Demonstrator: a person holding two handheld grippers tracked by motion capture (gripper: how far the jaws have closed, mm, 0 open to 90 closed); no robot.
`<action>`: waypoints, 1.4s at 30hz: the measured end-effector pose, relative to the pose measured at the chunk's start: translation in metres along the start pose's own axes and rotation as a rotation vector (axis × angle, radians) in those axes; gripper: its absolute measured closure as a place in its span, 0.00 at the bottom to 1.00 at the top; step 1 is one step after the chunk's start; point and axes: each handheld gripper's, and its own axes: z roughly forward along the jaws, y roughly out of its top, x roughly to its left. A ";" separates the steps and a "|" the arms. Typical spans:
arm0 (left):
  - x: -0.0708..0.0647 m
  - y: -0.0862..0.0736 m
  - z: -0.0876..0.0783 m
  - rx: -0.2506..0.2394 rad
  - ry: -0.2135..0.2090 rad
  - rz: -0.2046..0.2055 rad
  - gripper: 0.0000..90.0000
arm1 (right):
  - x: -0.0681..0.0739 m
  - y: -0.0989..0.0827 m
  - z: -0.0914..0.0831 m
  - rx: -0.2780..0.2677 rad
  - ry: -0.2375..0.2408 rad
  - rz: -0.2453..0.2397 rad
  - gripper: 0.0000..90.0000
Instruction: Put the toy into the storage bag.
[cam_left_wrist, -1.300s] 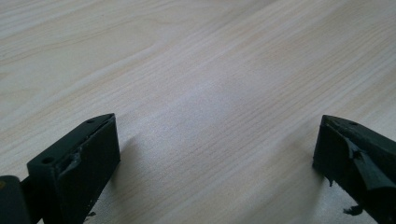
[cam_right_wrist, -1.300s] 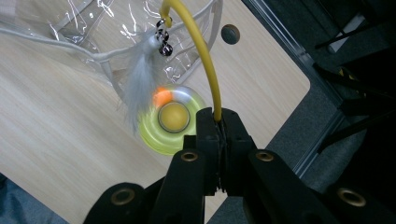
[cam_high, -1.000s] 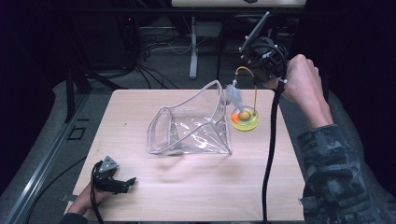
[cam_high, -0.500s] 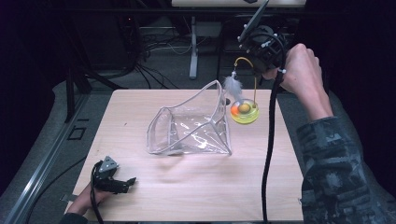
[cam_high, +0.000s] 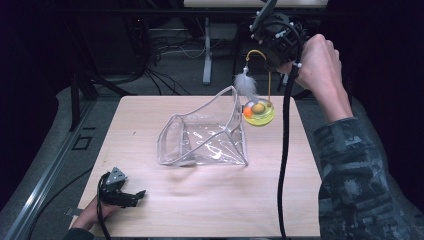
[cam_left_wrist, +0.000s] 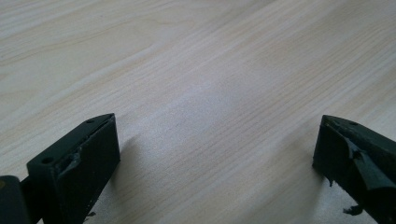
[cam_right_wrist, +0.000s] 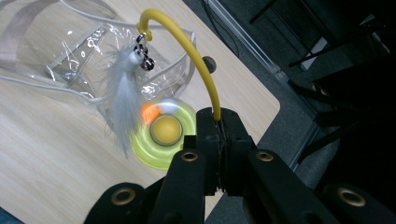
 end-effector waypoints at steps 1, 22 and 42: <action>0.000 0.000 0.000 0.001 -0.001 0.000 0.00 | 0.001 0.002 -0.003 -0.006 -0.005 -0.001 0.98; 0.000 0.000 0.000 0.001 -0.004 0.007 0.00 | 0.021 0.031 -0.009 -0.032 -0.002 -0.053 0.98; 0.000 0.000 0.000 0.002 -0.008 0.007 0.00 | 0.045 0.059 0.011 -0.087 0.061 -0.067 0.98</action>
